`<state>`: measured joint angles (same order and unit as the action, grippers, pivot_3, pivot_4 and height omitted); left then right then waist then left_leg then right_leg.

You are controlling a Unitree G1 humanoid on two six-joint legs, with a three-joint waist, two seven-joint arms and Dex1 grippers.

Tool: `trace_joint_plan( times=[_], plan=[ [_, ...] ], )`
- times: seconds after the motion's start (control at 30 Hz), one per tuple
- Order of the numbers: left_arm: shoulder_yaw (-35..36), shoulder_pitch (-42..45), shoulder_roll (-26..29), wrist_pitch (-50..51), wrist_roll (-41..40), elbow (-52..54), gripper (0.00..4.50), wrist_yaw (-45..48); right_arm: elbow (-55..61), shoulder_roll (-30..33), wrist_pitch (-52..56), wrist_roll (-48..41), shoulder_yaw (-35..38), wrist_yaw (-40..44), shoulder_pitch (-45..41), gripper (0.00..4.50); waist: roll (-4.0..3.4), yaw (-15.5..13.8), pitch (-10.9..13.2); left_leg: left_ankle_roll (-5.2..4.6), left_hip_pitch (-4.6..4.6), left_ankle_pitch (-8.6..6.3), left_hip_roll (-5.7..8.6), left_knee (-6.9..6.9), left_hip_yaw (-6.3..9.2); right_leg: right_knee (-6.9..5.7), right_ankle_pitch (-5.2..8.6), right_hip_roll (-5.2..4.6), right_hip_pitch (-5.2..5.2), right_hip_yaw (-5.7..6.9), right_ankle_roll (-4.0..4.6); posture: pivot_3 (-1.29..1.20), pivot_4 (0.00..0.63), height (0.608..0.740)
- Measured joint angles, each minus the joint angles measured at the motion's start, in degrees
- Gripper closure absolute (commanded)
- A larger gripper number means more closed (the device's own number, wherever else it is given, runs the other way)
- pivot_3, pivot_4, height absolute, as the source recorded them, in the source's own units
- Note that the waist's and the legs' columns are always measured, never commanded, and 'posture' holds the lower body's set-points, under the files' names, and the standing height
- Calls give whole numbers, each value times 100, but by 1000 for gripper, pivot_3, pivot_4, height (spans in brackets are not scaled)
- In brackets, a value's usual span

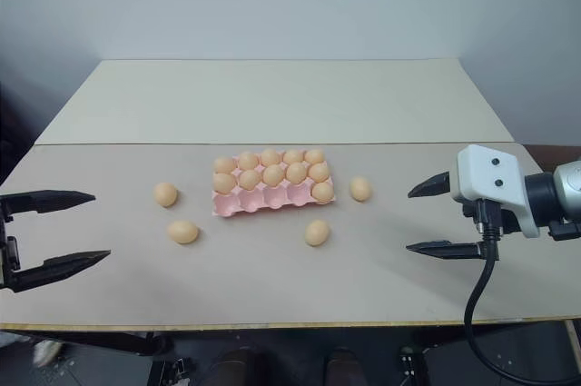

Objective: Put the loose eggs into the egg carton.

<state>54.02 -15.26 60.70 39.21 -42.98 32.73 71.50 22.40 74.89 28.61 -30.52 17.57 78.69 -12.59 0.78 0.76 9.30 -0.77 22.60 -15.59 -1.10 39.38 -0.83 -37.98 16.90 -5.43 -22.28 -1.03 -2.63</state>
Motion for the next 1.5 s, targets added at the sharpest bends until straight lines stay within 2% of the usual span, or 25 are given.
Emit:
trace_joint_plan(
  times=[0.23,0.53,0.77,0.87,1.0,1.2,1.5],
  plan=[
    [-9,434,50,269,-169,2,115,-462,0,0,0,1,-1,0,0,0,0,-5,0,0,-1,0,1,0,1,0,0,-1,1,0,0,0,150,740],
    [-13,273,50,209,-125,12,115,-244,-58,0,-1,5,-53,3,-27,0,0,0,0,0,-4,0,1,-3,0,0,0,0,2,-1,0,0,150,740],
    [-87,272,49,206,-142,28,115,-168,-183,-40,43,93,-298,-312,-470,0,0,4,0,0,-6,0,1,-4,-1,1,0,0,1,-3,0,0,150,740],
    [-224,294,52,197,-142,18,115,-116,-258,-232,84,278,-662,-628,-713,0,1,7,0,0,-8,0,1,-4,-1,-1,0,0,2,-3,0,0,150,740],
    [-530,399,59,153,-138,11,115,-116,-614,-599,133,763,-1499,-963,-1291,0,0,10,0,0,-9,0,3,-6,-3,-1,0,1,1,-6,0,0,150,740],
    [-801,510,28,73,-144,31,115,-212,-1652,-1504,131,1741,-2634,-1386,-2193,0,0,20,0,0,-7,0,7,-10,-4,-1,0,2,-4,-7,1,0,150,740],
    [-893,491,-46,-4,-133,42,115,-260,-2679,-2558,-96,2677,-3179,-1959,-2711,0,0,15,0,2,-1,1,9,-11,-4,-3,0,0,-9,-7,1,0,150,740]
  ],
)
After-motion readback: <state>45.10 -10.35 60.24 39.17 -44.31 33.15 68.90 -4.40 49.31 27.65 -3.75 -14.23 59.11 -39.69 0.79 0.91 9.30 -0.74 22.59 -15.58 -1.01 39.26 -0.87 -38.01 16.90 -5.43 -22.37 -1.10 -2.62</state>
